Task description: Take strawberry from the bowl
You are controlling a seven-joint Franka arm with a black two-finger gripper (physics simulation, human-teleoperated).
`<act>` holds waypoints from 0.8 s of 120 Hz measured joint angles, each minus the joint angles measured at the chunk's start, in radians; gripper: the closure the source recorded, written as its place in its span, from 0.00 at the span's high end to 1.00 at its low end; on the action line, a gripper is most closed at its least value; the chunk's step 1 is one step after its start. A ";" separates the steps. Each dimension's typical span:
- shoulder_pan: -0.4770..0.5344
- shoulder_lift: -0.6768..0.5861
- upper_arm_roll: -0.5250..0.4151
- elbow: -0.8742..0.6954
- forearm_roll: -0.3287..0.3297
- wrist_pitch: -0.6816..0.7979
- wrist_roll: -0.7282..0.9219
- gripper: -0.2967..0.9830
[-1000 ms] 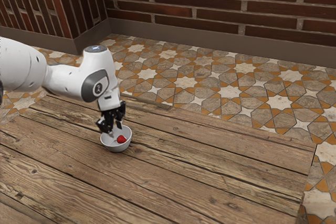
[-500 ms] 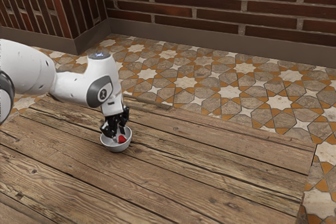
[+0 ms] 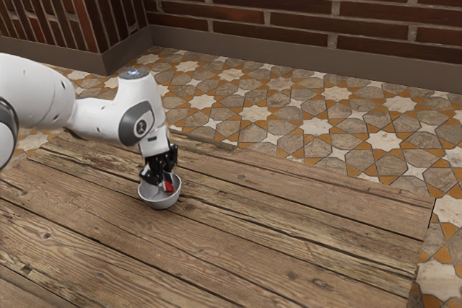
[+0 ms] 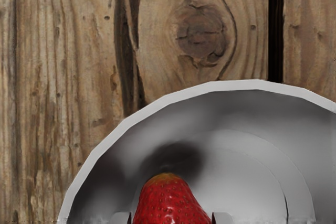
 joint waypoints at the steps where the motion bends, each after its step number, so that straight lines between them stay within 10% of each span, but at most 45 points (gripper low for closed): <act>1: 0.000 -0.003 0.000 -0.001 0.000 0.000 0.000 0.30; 45: -0.088 -0.197 0.000 -0.031 -0.003 -0.051 -0.006 0.24; 96: -0.268 -0.064 -0.001 0.021 -0.043 -0.071 -0.044 0.23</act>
